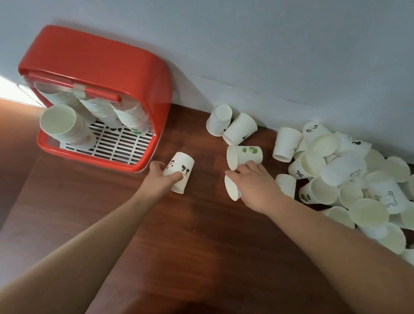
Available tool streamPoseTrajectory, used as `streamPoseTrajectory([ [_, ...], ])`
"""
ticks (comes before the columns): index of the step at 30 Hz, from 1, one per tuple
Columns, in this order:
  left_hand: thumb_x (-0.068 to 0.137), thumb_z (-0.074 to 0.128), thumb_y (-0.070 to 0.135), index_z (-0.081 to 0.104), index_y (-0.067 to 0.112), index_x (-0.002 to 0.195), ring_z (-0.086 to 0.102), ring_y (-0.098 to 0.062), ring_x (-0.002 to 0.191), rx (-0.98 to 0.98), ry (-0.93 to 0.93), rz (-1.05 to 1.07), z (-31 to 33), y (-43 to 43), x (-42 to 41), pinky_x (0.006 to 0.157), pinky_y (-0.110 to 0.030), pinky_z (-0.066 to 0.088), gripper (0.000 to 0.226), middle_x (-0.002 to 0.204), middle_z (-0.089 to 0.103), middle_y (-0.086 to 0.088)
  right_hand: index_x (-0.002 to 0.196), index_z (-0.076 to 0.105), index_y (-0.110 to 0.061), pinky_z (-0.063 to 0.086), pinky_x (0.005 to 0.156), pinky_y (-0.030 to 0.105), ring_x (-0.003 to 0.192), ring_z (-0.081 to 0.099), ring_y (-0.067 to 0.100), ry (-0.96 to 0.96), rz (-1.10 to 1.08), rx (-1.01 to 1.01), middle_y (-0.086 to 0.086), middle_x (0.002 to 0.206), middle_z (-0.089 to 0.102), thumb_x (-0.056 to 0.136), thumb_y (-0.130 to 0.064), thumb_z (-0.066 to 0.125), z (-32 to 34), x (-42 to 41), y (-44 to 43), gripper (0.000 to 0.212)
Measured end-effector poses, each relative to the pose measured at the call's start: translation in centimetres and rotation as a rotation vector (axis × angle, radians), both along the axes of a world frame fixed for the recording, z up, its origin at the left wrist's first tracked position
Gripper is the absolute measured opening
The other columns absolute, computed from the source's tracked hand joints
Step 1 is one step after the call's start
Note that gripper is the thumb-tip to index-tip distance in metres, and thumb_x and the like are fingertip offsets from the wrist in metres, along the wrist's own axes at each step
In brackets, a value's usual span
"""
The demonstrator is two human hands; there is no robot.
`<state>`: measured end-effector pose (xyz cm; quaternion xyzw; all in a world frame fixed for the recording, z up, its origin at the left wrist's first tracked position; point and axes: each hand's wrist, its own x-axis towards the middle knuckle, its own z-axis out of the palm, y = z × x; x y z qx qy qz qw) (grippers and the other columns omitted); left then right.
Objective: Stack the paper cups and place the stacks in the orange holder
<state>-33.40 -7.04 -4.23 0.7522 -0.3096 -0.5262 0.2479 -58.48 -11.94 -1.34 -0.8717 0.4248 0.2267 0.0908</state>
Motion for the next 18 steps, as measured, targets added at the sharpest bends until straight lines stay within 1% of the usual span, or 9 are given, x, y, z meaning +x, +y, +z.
streamPoseTrajectory([
  [2, 0.080, 0.072, 0.023, 0.039, 0.009, 0.129, 0.056, -0.020, 0.102, -0.015, 0.048, 0.025, 0.8, 0.3, 0.8, 0.075, -0.027, 0.045, 0.060, 0.124, 0.056, -0.012, 0.143, 0.039, -0.018, 0.040, 0.101, 0.039, 0.120, 0.046, 0.026, 0.007, 0.013, -0.010, 0.006, 0.133, 0.051, 0.084, -0.016, 0.068, -0.3, 1.2, 0.4, 0.066],
  [4, 0.072, 0.073, 0.033, 0.041, 0.014, 0.123, 0.058, -0.020, 0.102, -0.027, 0.063, 0.035, 1.8, 0.8, 2.2, 0.080, -0.029, 0.048, 0.063, 0.122, 0.058, -0.009, 0.141, 0.039, -0.014, 0.041, 0.102, 0.038, 0.122, 0.048, 0.026, -0.007, 0.037, 0.001, 0.007, 0.136, 0.049, 0.084, -0.023, 0.069, -0.4, 2.4, 0.5, 0.065],
  [6, 0.074, 0.076, 0.041, 0.047, 0.017, 0.122, 0.062, -0.019, 0.104, -0.041, 0.082, 0.009, 2.8, 1.5, 4.0, 0.087, -0.031, 0.051, 0.060, 0.119, 0.061, -0.005, 0.138, 0.040, -0.014, 0.043, 0.101, 0.038, 0.120, 0.049, 0.025, -0.044, 0.018, 0.035, 0.006, 0.135, 0.050, 0.082, -0.029, 0.069, 0.1, 3.8, 0.5, 0.065],
  [8, 0.082, 0.077, 0.038, 0.055, 0.020, 0.119, 0.066, -0.017, 0.100, -0.079, 0.120, -0.018, 4.2, 2.3, 5.6, 0.079, -0.025, 0.052, 0.047, 0.112, 0.065, -0.003, 0.136, 0.040, -0.014, 0.047, 0.096, 0.038, 0.117, 0.050, 0.023, -0.130, -0.054, 0.089, 0.004, 0.131, 0.051, 0.080, -0.034, 0.070, 1.0, 5.4, 0.4, 0.066],
  [10, 0.087, 0.074, 0.033, 0.061, 0.022, 0.115, 0.069, -0.015, 0.098, -0.124, 0.181, -0.016, 5.6, 3.4, 7.2, 0.077, -0.022, 0.053, 0.032, 0.109, 0.070, -0.002, 0.139, 0.037, -0.015, 0.046, 0.096, 0.038, 0.119, 0.048, 0.024, -0.253, -0.144, 0.146, 0.003, 0.132, 0.049, 0.079, -0.035, 0.071, 2.3, 7.3, 0.4, 0.072],
  [12, 0.087, 0.074, 0.034, 0.065, 0.025, 0.112, 0.069, -0.018, 0.103, -0.170, 0.227, -0.025, 6.9, 4.3, 9.0, 0.084, -0.027, 0.056, 0.029, 0.109, 0.072, 0.001, 0.144, 0.034, -0.016, 0.042, 0.102, 0.039, 0.127, 0.045, 0.025, -0.358, -0.240, 0.180, 0.004, 0.140, 0.045, 0.078, -0.035, 0.072, 3.8, 9.3, 0.3, 0.079],
  [15, 0.087, 0.072, 0.037, 0.069, 0.031, 0.110, 0.066, -0.019, 0.110, -0.263, 0.233, -0.036, 9.2, 5.3, 12.3, 0.095, -0.035, 0.053, 0.024, 0.112, 0.073, 0.003, 0.147, 0.034, -0.016, 0.037, 0.107, 0.035, 0.133, 0.042, 0.022, -0.504, -0.317, 0.218, 0.003, 0.147, 0.040, 0.077, -0.033, 0.075, 6.1, 12.7, 0.1, 0.083],
  [17, 0.085, 0.070, 0.043, 0.069, 0.036, 0.114, 0.064, -0.020, 0.113, -0.346, 0.199, -0.024, 10.8, 5.9, 15.0, 0.100, -0.041, 0.051, 0.029, 0.115, 0.071, 0.004, 0.145, 0.037, -0.016, 0.038, 0.104, 0.030, 0.129, 0.046, 0.018, -0.612, -0.371, 0.226, 0.001, 0.144, 0.043, 0.077, -0.032, 0.078, 7.4, 15.1, 0.1, 0.081],
  [18, 0.084, 0.070, 0.045, 0.067, 0.038, 0.118, 0.064, -0.020, 0.114, -0.376, 0.167, 0.001, 11.4, 6.1, 16.6, 0.100, -0.042, 0.052, 0.035, 0.117, 0.070, 0.005, 0.143, 0.038, -0.017, 0.038, 0.101, 0.028, 0.126, 0.047, 0.015, -0.663, -0.399, 0.225, -0.001, 0.141, 0.045, 0.076, -0.031, 0.078, 8.1, 16.3, 0.1, 0.079],
])
